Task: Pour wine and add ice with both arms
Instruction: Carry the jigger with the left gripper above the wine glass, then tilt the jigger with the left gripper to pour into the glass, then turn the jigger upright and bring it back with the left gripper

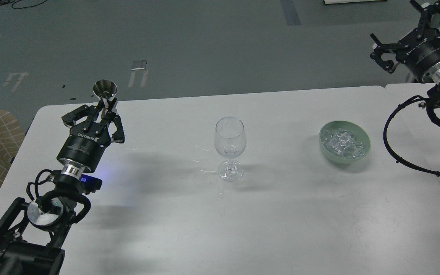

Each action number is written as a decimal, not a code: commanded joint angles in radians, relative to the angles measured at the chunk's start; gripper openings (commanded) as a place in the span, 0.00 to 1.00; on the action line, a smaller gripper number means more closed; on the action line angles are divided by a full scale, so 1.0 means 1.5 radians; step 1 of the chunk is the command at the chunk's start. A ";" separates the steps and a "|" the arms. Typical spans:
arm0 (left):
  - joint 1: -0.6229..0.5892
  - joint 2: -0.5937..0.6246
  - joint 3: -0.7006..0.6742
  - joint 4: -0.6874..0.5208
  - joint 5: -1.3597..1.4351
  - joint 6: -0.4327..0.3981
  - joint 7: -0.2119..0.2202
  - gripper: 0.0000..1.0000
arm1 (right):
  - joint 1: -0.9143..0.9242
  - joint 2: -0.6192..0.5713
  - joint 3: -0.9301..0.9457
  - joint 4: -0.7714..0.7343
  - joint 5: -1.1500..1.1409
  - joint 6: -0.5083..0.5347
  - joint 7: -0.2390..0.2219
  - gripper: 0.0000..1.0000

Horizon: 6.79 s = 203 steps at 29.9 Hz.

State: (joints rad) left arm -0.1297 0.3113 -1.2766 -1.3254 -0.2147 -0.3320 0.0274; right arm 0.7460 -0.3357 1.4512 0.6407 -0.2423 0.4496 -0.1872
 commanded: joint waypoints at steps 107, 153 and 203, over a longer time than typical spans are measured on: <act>-0.184 -0.012 0.171 -0.118 0.531 0.114 0.173 0.00 | -0.011 -0.007 0.006 -0.002 0.001 0.007 0.000 1.00; -0.234 0.033 0.171 -0.216 0.826 0.063 0.173 0.00 | -0.003 -0.009 0.007 -0.002 0.001 0.008 0.000 1.00; -0.048 -0.064 -0.166 0.269 0.175 -0.070 0.111 0.00 | -0.003 -0.063 0.003 0.031 -0.001 -0.034 -0.027 1.00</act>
State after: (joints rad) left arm -0.1843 0.2411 -1.5272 -1.0015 0.0479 -0.4178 0.2060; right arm 0.7416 -0.4286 1.4555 0.6724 -0.2435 0.4164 -0.2283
